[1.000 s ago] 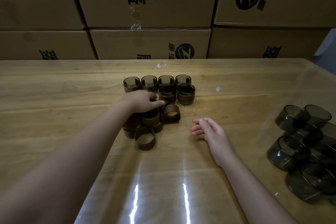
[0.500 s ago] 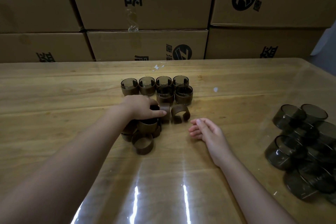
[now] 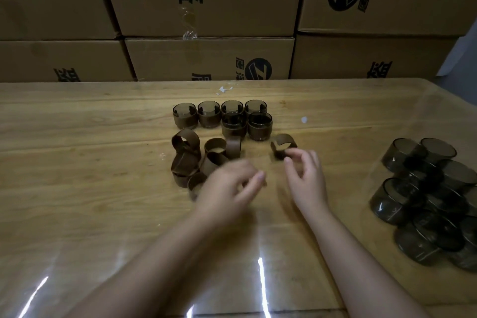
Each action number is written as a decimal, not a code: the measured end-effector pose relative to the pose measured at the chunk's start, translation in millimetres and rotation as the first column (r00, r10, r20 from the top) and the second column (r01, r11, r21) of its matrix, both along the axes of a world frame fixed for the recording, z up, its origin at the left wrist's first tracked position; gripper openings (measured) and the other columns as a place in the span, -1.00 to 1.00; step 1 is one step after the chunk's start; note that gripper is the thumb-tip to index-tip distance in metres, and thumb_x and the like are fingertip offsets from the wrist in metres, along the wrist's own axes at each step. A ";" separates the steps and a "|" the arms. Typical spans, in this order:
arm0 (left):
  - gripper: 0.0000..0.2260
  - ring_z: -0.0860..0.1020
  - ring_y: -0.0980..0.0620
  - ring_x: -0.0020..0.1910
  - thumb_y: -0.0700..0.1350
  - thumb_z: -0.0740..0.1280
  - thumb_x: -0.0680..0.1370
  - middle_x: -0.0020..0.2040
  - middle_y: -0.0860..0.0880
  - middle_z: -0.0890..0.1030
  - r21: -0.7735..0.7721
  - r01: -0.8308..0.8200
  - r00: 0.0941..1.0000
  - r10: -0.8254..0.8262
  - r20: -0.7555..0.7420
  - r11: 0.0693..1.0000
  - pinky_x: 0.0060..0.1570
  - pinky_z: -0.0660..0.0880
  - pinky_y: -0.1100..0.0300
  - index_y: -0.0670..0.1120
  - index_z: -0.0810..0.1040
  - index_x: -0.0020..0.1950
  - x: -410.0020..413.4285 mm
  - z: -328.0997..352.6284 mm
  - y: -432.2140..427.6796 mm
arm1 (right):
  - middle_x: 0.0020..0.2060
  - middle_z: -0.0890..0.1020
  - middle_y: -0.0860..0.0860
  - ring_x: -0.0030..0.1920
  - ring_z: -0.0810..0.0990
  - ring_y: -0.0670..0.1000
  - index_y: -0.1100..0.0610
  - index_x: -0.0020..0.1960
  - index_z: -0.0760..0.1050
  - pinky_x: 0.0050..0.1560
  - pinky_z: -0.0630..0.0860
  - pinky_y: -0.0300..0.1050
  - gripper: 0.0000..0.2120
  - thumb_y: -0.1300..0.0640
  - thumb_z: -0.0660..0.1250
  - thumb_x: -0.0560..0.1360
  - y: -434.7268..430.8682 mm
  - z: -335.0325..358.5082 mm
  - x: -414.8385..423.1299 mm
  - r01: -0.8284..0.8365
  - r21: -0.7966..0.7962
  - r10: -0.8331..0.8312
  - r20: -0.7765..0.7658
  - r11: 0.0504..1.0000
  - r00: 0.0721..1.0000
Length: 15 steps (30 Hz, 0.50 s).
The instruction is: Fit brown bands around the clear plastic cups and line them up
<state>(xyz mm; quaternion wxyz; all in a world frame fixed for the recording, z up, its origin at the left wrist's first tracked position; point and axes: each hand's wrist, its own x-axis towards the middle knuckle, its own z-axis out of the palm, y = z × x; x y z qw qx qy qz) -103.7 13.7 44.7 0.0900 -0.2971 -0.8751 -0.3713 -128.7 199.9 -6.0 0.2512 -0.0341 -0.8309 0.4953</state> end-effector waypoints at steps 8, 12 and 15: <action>-0.70 0.53 0.20 -0.33 -0.07 0.27 0.60 -0.33 0.10 0.58 0.144 0.084 0.969 -0.115 0.221 0.986 -0.21 0.49 0.19 -0.09 0.61 -0.30 14.2 -39.0 13.4 | 0.55 0.07 -0.11 0.50 0.16 0.04 -0.13 0.48 0.27 0.46 0.19 0.07 -0.51 0.03 0.27 0.58 24.4 1.6 -14.1 -0.101 0.336 0.008 0.269 0.936 0.963; -0.68 0.53 0.24 -0.36 0.00 0.25 0.59 -0.30 0.06 0.62 0.177 0.088 0.931 -0.144 0.334 0.980 -0.27 0.46 0.28 -0.06 0.60 -0.30 10.6 -38.8 12.9 | 0.25 0.39 -0.01 0.21 0.45 -0.04 0.12 0.14 0.53 0.08 0.35 -0.24 -0.80 0.17 0.35 0.52 21.5 0.2 -9.8 0.060 0.269 -0.065 0.007 0.961 0.998; -0.70 0.52 0.21 -0.40 -0.03 0.26 0.61 -0.32 0.06 0.63 0.235 0.060 0.871 -0.166 0.462 0.970 -0.36 0.44 0.32 -0.02 0.60 -0.30 7.6 -36.4 12.9 | 0.03 0.42 -0.08 0.01 0.50 -0.04 0.13 0.09 0.50 -0.10 0.37 -0.25 -0.83 0.15 0.35 0.52 18.1 2.9 -9.5 0.072 0.322 -0.069 -0.020 0.944 0.997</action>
